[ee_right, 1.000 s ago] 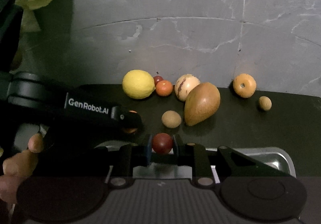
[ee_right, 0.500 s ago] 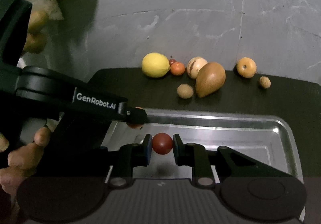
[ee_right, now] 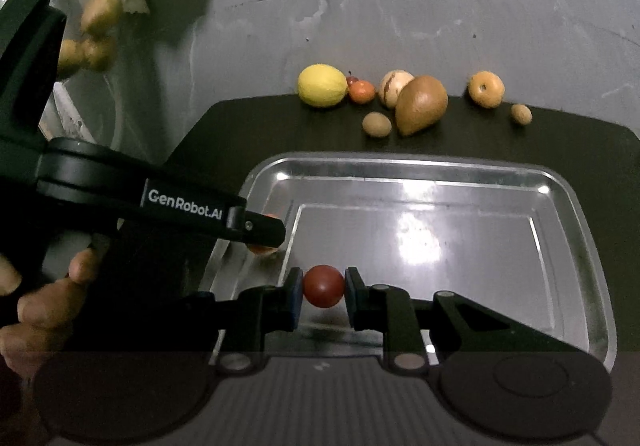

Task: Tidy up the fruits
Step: 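Carry both fruits over the tray and open both tools to drop them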

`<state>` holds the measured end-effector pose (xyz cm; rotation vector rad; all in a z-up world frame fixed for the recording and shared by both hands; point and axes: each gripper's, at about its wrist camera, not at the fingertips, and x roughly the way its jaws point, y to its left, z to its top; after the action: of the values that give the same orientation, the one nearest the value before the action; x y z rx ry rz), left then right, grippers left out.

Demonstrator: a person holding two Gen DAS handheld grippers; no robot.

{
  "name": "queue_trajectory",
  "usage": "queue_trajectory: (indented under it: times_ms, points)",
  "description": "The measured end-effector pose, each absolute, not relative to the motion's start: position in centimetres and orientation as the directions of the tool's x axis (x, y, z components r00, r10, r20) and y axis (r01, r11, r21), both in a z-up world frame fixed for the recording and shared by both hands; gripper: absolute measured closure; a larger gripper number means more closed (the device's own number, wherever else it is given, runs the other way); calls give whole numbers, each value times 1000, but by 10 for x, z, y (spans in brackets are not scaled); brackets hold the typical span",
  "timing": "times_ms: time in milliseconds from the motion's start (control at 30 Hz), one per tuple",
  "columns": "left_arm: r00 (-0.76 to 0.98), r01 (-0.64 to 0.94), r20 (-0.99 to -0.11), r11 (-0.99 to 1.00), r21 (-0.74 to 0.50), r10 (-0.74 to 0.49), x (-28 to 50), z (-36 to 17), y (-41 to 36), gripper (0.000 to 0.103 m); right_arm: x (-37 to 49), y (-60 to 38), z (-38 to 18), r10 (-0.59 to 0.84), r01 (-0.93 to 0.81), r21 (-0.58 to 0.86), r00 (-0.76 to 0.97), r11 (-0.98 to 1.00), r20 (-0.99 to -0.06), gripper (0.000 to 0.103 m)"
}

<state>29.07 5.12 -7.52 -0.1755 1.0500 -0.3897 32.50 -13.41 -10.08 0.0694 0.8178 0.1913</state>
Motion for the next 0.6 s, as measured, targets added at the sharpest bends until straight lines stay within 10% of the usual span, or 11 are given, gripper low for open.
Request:
queue_trajectory:
  times_ms: [600]
  points:
    - [423, 265, -830, 925, -270, -364, 276, -80, 39, 74, 316, -130, -109, 203, -122, 162, 607, 979, -768, 78]
